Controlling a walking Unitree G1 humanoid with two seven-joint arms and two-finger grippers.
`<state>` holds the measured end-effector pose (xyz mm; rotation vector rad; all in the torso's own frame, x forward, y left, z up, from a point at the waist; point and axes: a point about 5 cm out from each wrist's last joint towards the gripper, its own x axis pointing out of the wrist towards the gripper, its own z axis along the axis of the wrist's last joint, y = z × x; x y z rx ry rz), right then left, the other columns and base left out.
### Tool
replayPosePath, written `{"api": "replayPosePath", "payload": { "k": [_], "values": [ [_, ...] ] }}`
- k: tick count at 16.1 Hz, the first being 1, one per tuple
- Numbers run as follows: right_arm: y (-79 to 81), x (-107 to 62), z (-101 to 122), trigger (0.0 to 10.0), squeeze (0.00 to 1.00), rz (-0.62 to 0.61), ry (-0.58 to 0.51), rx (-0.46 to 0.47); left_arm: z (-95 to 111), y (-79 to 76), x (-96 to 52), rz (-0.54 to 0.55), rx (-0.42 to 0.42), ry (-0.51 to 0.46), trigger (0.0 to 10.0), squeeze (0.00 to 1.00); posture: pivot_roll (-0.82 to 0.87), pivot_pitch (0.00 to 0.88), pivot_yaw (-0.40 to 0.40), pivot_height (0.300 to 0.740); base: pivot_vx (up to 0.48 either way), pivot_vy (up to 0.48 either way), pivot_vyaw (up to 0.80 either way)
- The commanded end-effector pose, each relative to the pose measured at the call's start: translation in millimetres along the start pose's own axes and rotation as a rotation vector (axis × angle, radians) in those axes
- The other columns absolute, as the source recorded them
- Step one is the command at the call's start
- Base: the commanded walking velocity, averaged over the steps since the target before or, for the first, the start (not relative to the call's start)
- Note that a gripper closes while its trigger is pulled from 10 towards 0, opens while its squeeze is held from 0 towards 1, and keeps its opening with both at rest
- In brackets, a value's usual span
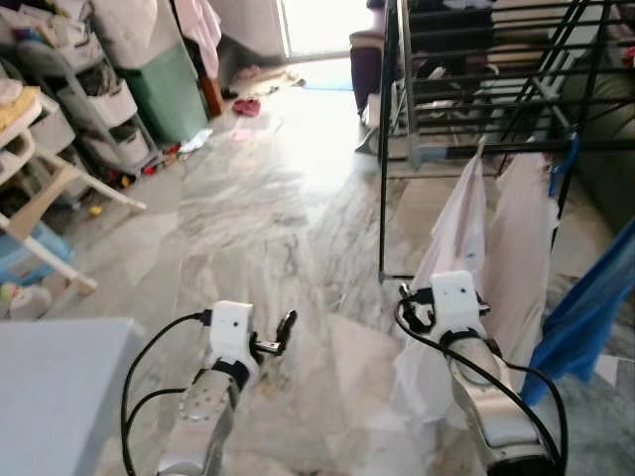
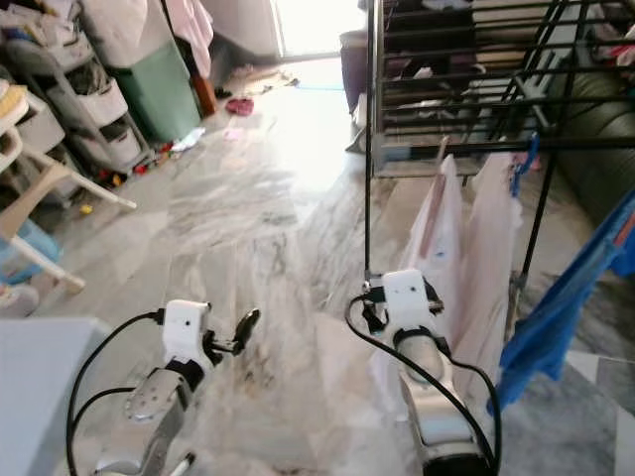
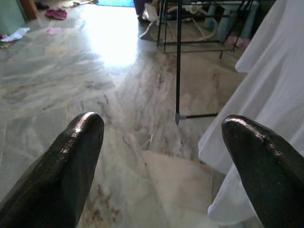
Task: Hang hanger
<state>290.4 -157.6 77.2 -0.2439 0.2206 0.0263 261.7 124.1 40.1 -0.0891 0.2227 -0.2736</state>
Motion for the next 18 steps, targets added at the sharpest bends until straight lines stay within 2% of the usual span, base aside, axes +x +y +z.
{"api": "replayPosePath", "payload": {
  "k": [1,5,8,11,15,18],
  "values": [
    [-4.8,2.5,2.2,10.0,0.00,-0.019,0.003,-0.022,0.3,-1.1,1.8,0.004,0.002,-0.005,10.0,0.00,-0.16,0.000,0.079,0.740,0.334,0.000,0.00],
    [-12.8,12.8,13.7,10.0,0.00,-0.064,-0.023,-0.098,3.1,-2.5,6.0,0.013,-0.006,-0.025,10.0,0.00,-0.16,0.000,0.056,0.740,0.352,0.000,0.00],
    [-9.5,19.0,15.4,10.0,0.00,-0.093,0.000,-0.120,4.9,-3.4,9.5,-0.006,0.000,-0.033,10.0,0.00,-0.15,0.000,0.054,0.740,0.355,0.000,0.00],
    [-4.1,24.4,16.7,10.0,0.00,-0.124,0.020,-0.141,6.2,-2.0,12.2,-0.004,-0.010,-0.034,10.0,0.00,-0.16,0.000,0.052,0.740,0.000,0.000,0.00],
    [9.5,29.4,15.2,10.0,0.00,-0.086,0.041,-0.120,-0.8,-1.2,9.0,0.020,-0.031,-0.016,10.0,0.00,-0.16,0.000,0.065,0.740,0.000,0.000,0.00],
    [13.3,31.4,4.8,10.0,0.00,-0.104,0.122,-0.088,-3.9,-1.2,6.2,-0.005,-0.009,0.006,10.0,0.00,-0.14,0.000,0.080,0.740,0.000,0.000,0.00]
  ]
}}
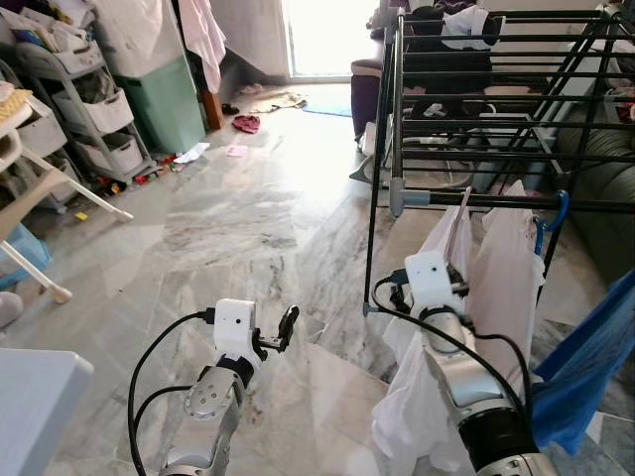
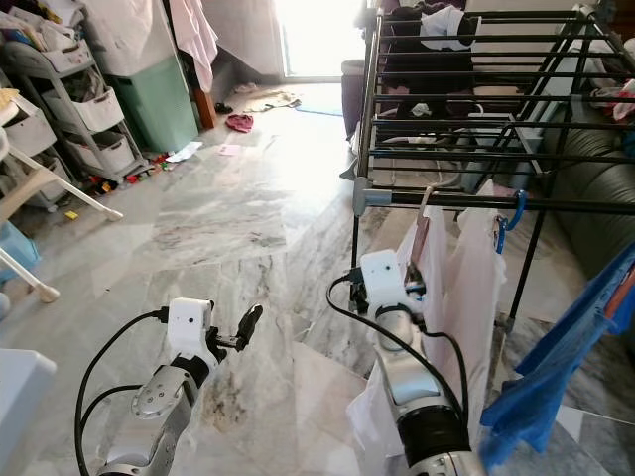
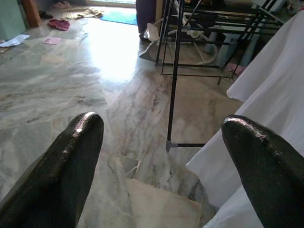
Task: Hang hanger
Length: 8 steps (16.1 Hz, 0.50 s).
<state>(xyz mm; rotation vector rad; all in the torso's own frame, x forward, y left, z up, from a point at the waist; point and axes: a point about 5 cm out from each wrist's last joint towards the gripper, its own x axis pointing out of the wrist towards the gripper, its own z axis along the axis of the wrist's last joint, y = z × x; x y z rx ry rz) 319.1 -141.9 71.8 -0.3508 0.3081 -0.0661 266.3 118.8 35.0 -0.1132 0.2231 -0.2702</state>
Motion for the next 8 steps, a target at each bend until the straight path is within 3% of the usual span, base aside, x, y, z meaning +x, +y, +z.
{"api": "replayPosePath", "payload": {
  "k": [1,4,8],
  "values": [
    [-3.6,3.2,-3.2,10.0,0.00,-0.027,0.043,0.016,0.7,3.1,-0.7,-0.011,0.022,0.014,10.0,0.00,-0.14,0.000,0.086,0.740,0.000,0.000,0.00],
    [-7.2,4.0,-6.6,10.0,0.00,-0.051,0.052,0.022,2.6,6.4,-0.4,-0.016,0.033,0.018,10.0,0.00,-0.13,0.000,0.095,0.740,0.000,0.000,0.00],
    [-12.5,2.8,8.9,10.0,0.00,-0.081,-0.073,-0.010,3.6,6.1,0.6,-0.026,0.036,0.021,10.0,0.00,-0.13,0.000,0.101,0.740,0.000,0.000,0.00]
  ]
}}
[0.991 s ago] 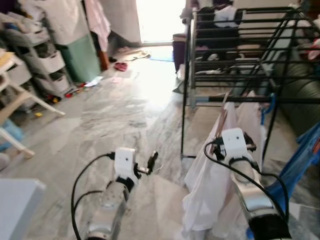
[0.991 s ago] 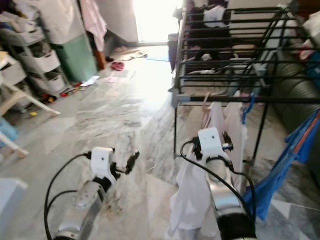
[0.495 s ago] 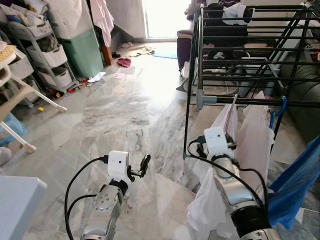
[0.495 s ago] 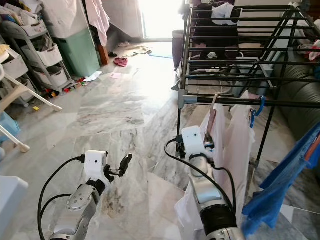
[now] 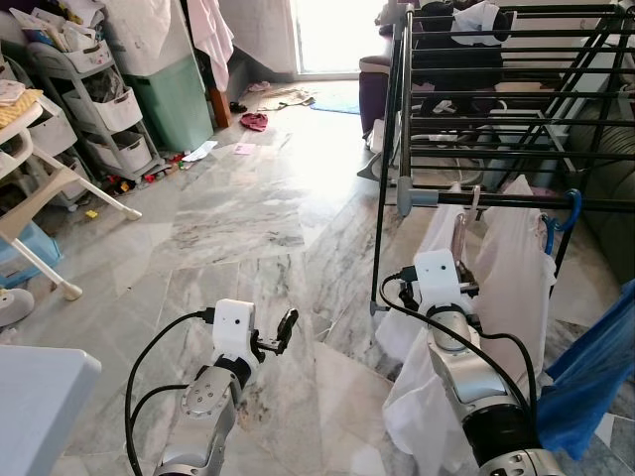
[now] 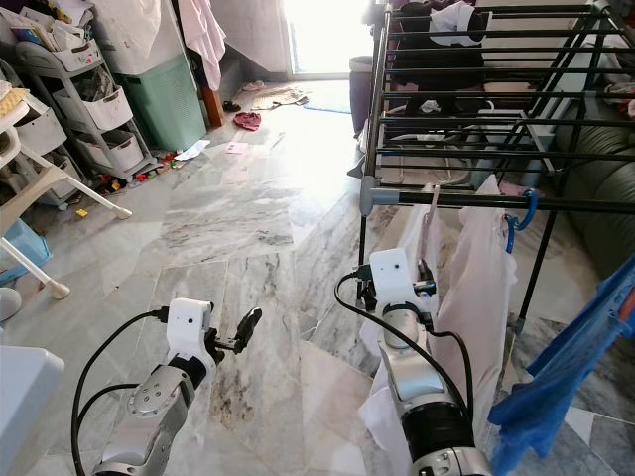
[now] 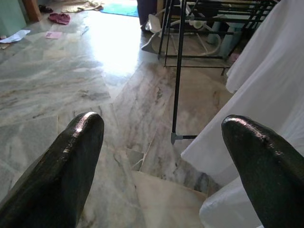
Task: Hang hanger
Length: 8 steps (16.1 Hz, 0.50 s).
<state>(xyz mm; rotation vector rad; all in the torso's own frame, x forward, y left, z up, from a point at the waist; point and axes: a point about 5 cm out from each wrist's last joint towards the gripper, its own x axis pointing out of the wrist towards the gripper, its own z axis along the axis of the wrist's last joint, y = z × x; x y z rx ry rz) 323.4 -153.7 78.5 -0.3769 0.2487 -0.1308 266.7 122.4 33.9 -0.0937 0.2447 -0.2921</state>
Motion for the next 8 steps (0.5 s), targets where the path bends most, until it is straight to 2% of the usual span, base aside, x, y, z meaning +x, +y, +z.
{"api": "replayPosePath", "payload": {
  "k": [1,4,6,8],
  "values": [
    [-7.9,-0.2,6.3,10.0,0.00,-0.050,-0.045,-0.010,4.2,1.3,1.0,-0.011,0.017,-0.001,10.0,0.00,-0.13,0.000,0.102,0.740,0.000,0.000,0.00],
    [-18.3,0.3,-2.8,10.0,0.00,-0.093,-0.011,-0.015,1.8,-0.9,0.9,-0.018,0.016,0.012,10.0,0.00,-0.14,0.000,0.104,0.740,0.000,0.000,0.00],
    [-18.3,-0.1,-7.0,10.0,0.00,-0.091,0.012,-0.008,1.0,-1.5,0.6,-0.021,0.016,0.016,10.0,0.00,-0.14,0.000,0.103,0.740,0.000,0.000,0.00],
    [-12.8,0.5,-17.8,10.0,0.00,-0.045,0.094,0.033,-0.4,-2.1,0.4,-0.025,0.018,0.028,10.0,0.00,-0.14,0.000,0.105,0.740,0.000,0.000,0.00]
  ]
}}
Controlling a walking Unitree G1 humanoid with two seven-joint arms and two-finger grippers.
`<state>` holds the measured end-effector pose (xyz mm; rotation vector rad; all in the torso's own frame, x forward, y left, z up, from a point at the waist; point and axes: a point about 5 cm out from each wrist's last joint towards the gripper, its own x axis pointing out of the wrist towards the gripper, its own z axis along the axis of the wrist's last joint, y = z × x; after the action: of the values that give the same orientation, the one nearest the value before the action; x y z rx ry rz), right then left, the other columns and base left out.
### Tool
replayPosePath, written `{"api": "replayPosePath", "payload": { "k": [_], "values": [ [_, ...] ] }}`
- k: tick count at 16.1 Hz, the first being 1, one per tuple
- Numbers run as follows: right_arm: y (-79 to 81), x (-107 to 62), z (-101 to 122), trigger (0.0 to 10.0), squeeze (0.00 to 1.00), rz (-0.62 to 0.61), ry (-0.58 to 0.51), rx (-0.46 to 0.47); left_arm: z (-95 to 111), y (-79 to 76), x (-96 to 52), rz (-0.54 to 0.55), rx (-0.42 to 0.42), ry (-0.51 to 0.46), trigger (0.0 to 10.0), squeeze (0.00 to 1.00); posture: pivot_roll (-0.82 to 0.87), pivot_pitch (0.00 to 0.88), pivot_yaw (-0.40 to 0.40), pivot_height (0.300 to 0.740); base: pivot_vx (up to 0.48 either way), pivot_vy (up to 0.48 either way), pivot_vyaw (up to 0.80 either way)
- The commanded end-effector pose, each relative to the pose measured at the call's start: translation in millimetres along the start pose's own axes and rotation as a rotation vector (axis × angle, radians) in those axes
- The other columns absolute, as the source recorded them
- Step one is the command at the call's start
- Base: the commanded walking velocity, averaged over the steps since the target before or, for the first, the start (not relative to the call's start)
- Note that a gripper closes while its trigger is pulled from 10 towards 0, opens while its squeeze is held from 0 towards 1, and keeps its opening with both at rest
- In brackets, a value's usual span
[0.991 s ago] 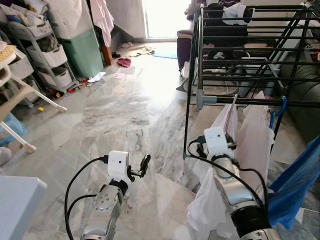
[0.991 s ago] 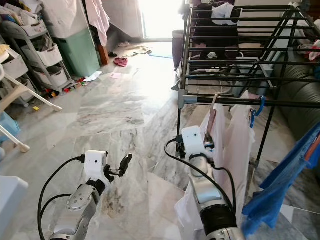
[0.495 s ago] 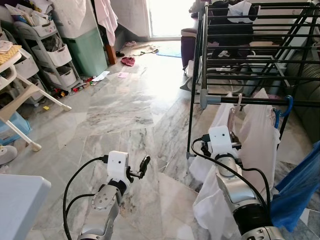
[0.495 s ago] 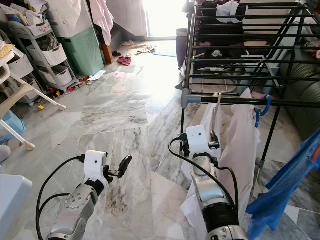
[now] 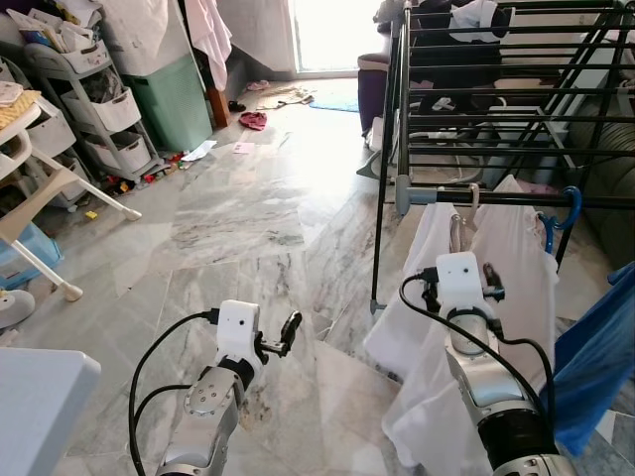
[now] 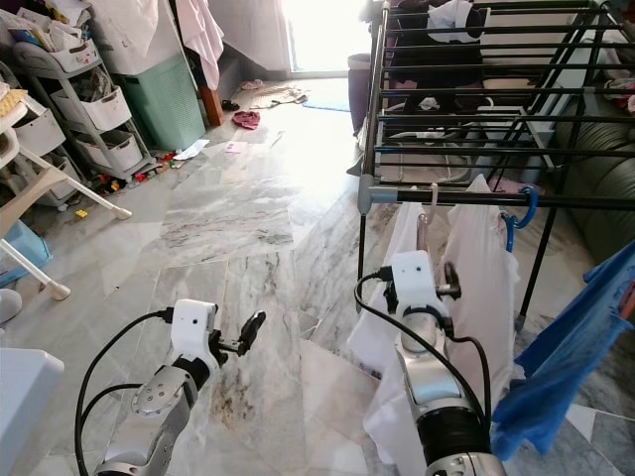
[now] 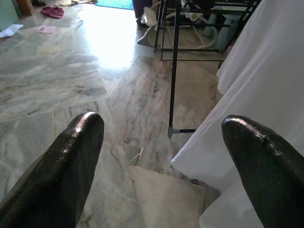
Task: Hang hanger
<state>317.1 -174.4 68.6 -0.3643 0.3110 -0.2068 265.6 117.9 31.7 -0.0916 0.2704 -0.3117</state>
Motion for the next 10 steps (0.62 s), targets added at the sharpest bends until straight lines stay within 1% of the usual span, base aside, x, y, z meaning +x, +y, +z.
{"api": "replayPosePath", "payload": {
  "k": [1,2,3,4,7,10],
  "values": [
    [4.1,0.6,-2.2,10.0,0.00,0.027,0.033,0.028,1.7,2.1,-0.7,-0.008,0.018,0.006,10.0,0.00,-0.14,0.000,0.106,0.740,0.000,0.000,0.00],
    [6.2,0.2,-7.8,3.5,0.00,0.046,0.071,0.036,0.6,1.8,-1.2,-0.010,0.019,0.012,10.0,0.00,-0.14,0.000,0.107,0.740,0.000,0.000,0.00],
    [6.2,0.0,-8.8,1.3,0.00,0.048,0.075,0.044,-0.1,1.7,-1.7,-0.011,0.019,0.015,10.0,0.00,-0.13,0.000,0.108,0.740,0.000,0.000,0.00],
    [6.4,0.4,-9.1,0.0,0.00,0.058,0.079,0.051,-0.7,1.9,-2.1,-0.012,0.021,0.021,10.0,0.00,-0.13,0.000,0.110,0.740,0.000,0.000,0.00],
    [-0.7,7.7,-6.4,0.0,0.00,0.065,0.092,0.052,-0.9,1.4,-1.6,-0.016,0.026,0.030,10.0,0.00,-0.14,0.000,0.116,0.740,0.000,0.000,0.00],
    [-16.0,16.8,-2.9,0.0,0.00,0.057,0.109,0.064,-1.2,0.6,-0.6,-0.021,0.030,0.036,10.0,0.00,-0.14,0.000,0.116,0.740,0.000,0.000,0.00]
  ]
}}
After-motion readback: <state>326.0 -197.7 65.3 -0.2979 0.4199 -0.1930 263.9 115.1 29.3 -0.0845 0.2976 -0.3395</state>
